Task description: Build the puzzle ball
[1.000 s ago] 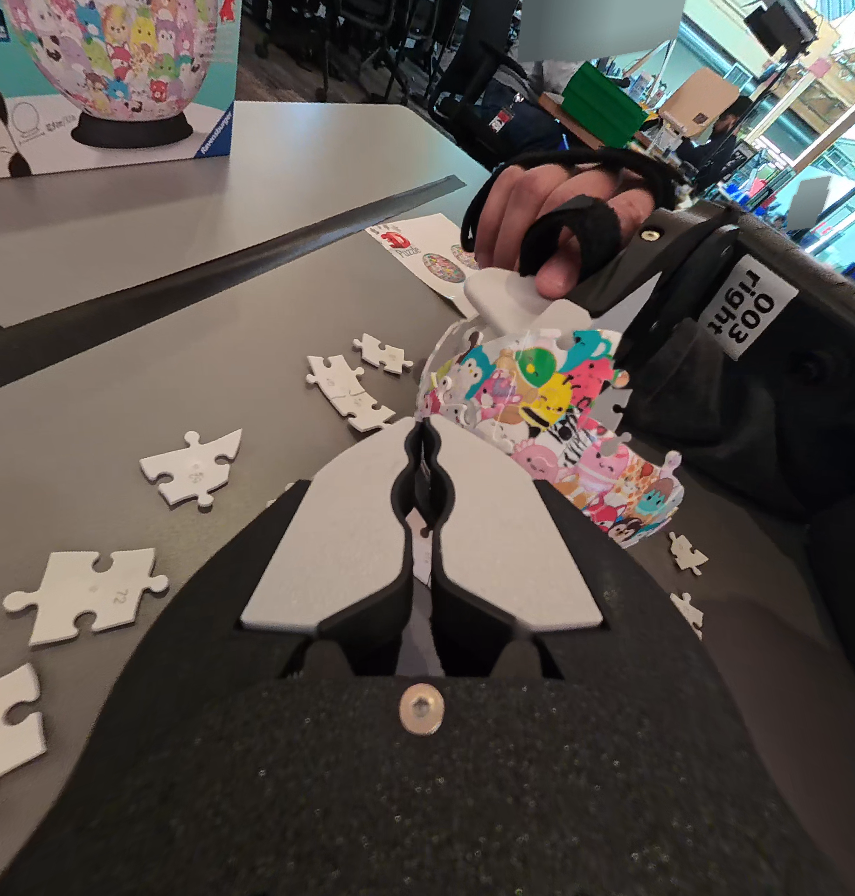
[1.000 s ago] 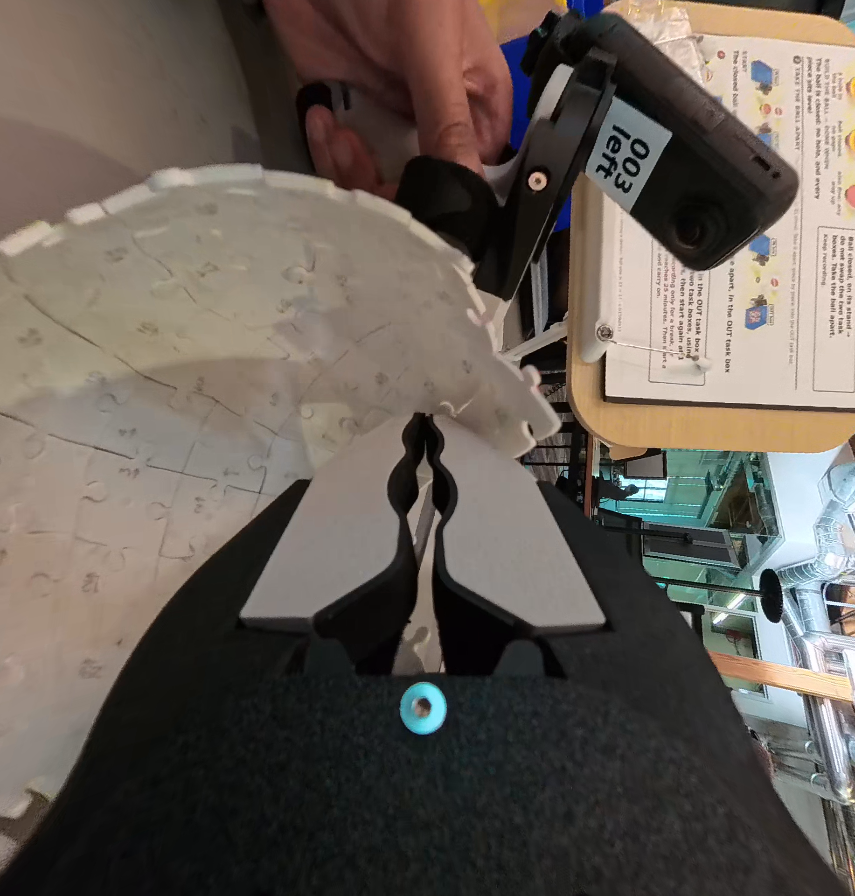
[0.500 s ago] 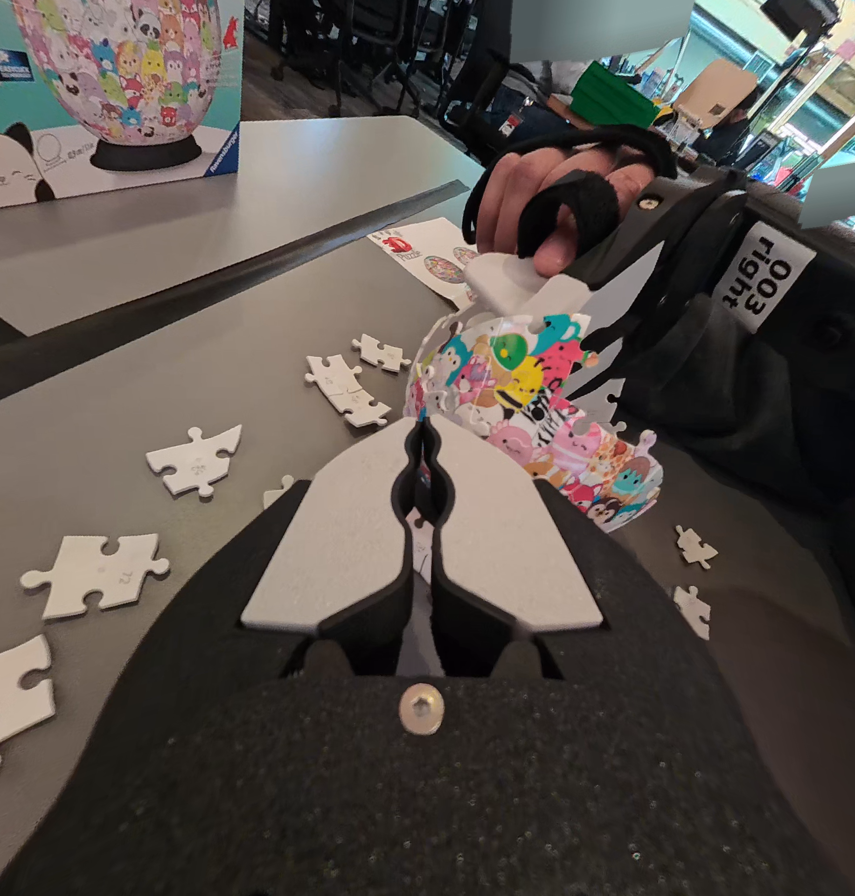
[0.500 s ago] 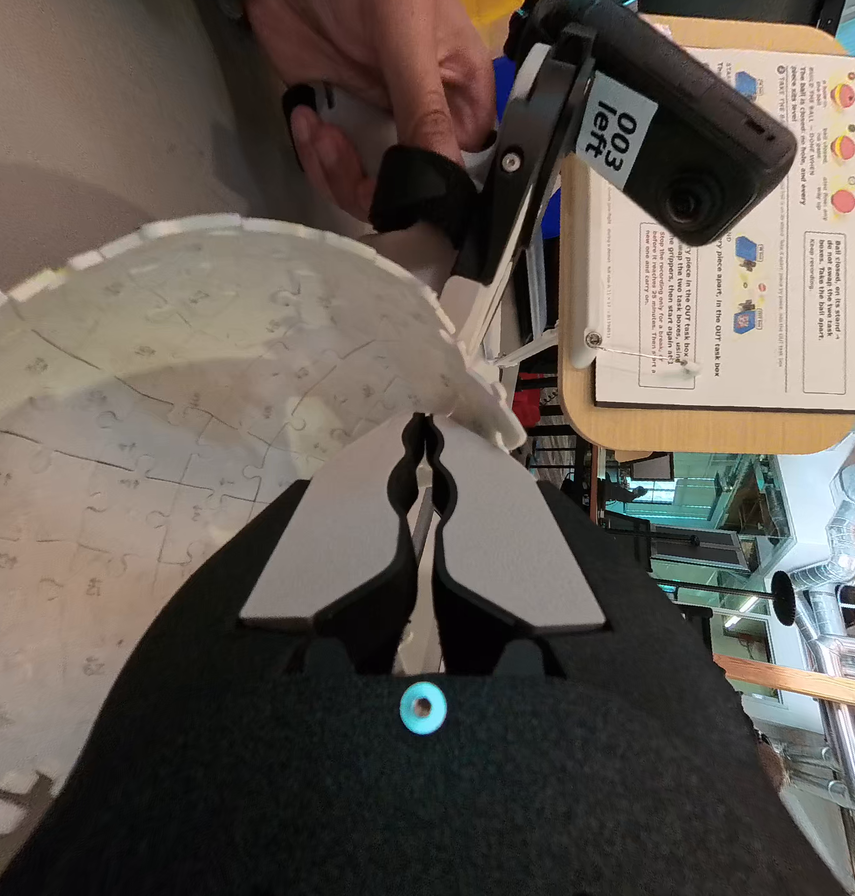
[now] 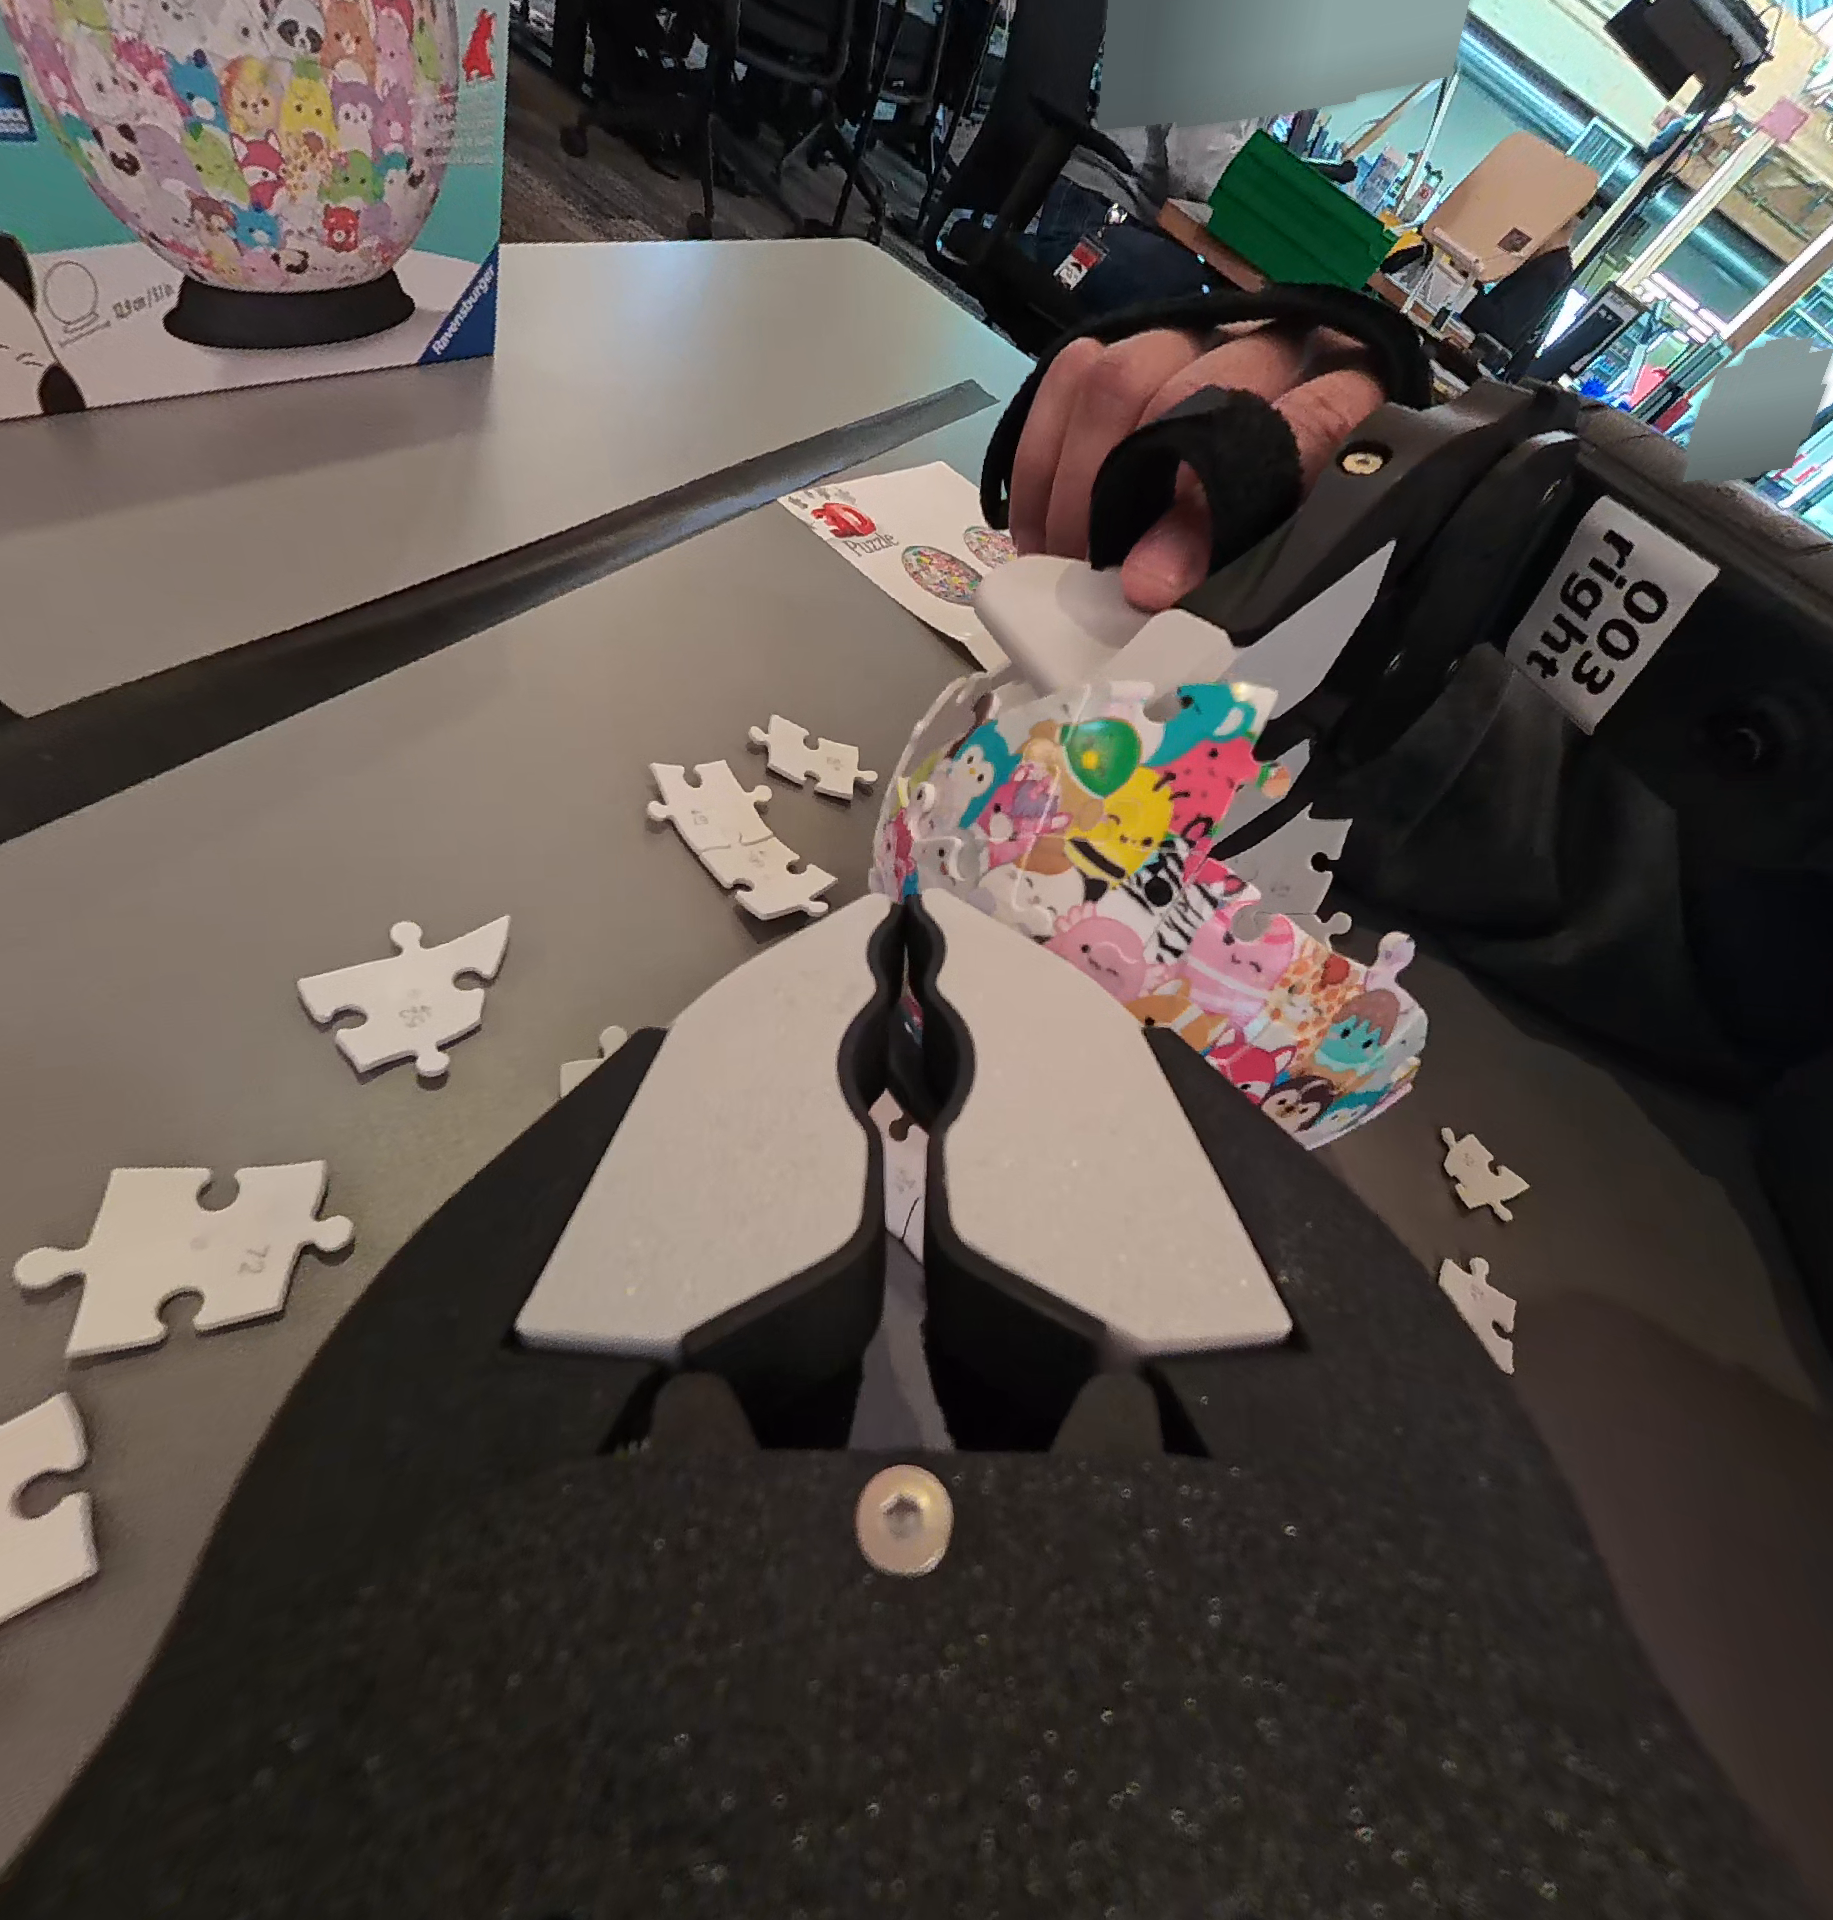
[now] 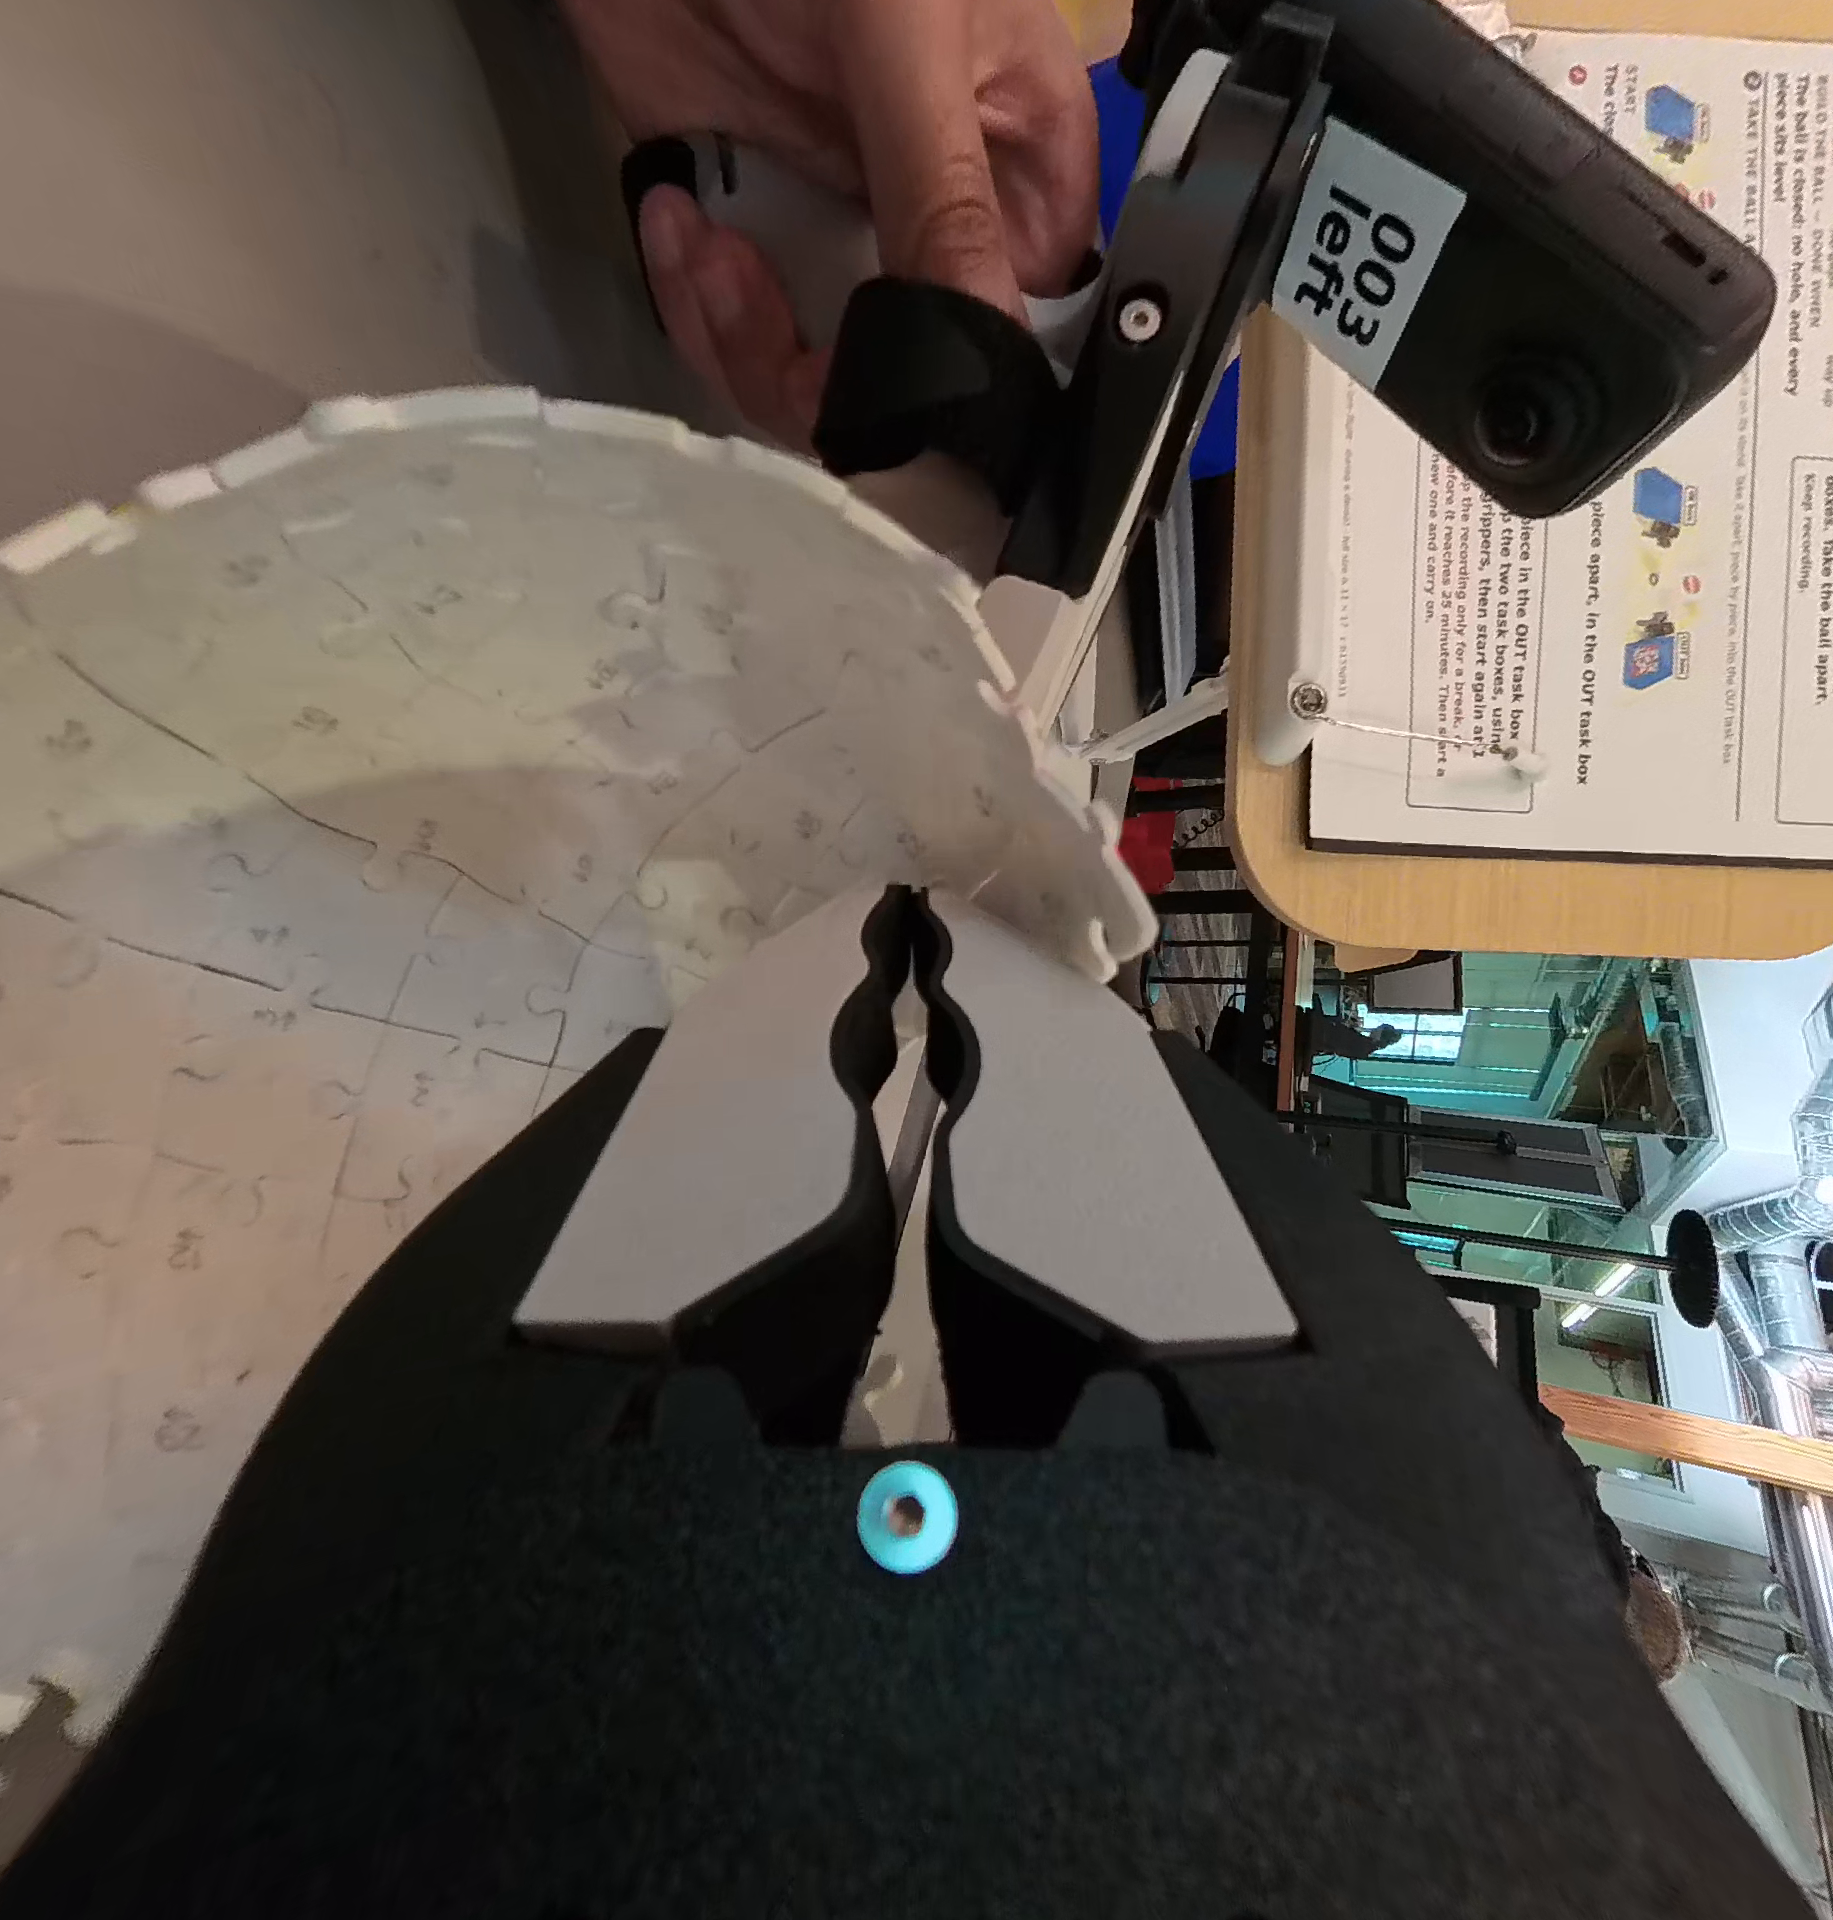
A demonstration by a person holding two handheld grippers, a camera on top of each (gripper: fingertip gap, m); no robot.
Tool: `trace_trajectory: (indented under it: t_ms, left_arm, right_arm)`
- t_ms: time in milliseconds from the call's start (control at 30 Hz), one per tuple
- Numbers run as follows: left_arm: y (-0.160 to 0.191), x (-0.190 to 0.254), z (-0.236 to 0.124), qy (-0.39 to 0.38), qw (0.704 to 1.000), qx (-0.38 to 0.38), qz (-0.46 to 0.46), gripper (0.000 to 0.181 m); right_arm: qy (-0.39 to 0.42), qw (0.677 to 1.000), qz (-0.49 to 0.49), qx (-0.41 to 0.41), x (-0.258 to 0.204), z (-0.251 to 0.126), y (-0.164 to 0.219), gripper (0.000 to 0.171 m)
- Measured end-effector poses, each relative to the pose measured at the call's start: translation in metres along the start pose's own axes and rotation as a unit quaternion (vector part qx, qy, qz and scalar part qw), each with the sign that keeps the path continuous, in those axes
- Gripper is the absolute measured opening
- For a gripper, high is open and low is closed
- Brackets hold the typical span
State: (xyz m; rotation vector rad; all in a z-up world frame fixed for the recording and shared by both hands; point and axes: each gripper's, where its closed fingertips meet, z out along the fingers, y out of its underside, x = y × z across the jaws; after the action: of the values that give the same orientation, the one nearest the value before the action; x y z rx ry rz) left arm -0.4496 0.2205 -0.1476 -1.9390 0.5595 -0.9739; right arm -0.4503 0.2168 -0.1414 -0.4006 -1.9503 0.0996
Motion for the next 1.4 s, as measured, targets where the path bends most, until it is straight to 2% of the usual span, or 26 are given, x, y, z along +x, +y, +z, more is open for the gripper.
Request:
trace_trajectory:
  t_ms: [800, 1033, 1300, 1400]
  left_arm:
    - [-0.003, 0.002, -0.001, -0.002, 1.0, 0.009, 0.005, 0.0]
    - [-0.003, -0.011, 0.0, 0.004, 0.999, 0.011, -0.032, 0.0]
    - [-0.007, -0.013, 0.014, 0.018, 0.999, 0.003, -0.028, 0.0]
    - [-0.008, -0.012, 0.017, 0.029, 0.999, 0.003, -0.031, 0.0]
  right_arm:
    - [-0.008, 1.0, 0.002, -0.013, -0.001, 0.001, -0.001, 0.0]
    - [-0.053, 0.998, 0.031, -0.015, -0.001, -0.016, 0.01, 0.0]
    - [-0.079, 0.997, 0.02, -0.013, -0.01, -0.019, 0.0, 0.0]
    - [-0.08, 0.995, 0.049, -0.014, -0.006, -0.021, -0.001, 0.0]
